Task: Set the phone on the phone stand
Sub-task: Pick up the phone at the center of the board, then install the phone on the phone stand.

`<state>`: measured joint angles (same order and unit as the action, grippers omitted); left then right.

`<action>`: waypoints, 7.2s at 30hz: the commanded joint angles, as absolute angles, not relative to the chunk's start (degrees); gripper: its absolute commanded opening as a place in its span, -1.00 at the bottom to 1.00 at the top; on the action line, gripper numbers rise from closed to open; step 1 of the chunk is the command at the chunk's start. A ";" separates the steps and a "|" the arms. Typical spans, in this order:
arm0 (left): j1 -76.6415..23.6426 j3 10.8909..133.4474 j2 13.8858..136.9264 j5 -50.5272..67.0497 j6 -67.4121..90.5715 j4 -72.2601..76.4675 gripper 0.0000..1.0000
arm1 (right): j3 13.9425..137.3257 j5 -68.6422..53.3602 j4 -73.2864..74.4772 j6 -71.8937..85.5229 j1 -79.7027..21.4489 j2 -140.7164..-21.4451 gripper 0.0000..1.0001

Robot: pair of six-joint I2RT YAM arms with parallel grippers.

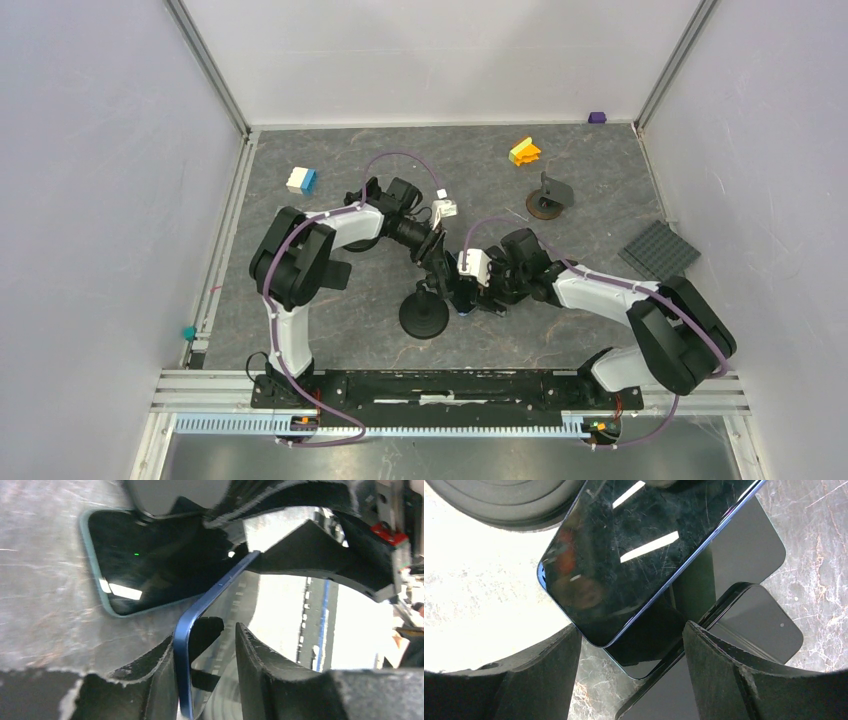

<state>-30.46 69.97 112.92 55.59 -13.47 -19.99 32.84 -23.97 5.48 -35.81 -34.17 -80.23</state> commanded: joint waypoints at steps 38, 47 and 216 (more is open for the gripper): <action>-35.14 70.09 94.19 49.58 20.45 -5.21 -0.96 | 44.59 -18.78 7.46 -26.13 -33.84 -68.35 0.96; -36.07 66.68 93.27 46.52 28.47 5.88 -0.96 | 44.96 -18.12 5.67 -24.14 -33.92 -69.17 0.96; -34.42 72.62 90.20 42.30 39.56 -2.29 -0.45 | 61.56 -26.61 20.21 -26.50 -30.51 -71.95 -0.99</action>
<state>-34.37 71.20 88.71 39.11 34.59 -5.85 58.28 -26.94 23.57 -27.81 -30.52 -72.01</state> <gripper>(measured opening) 0.359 0.771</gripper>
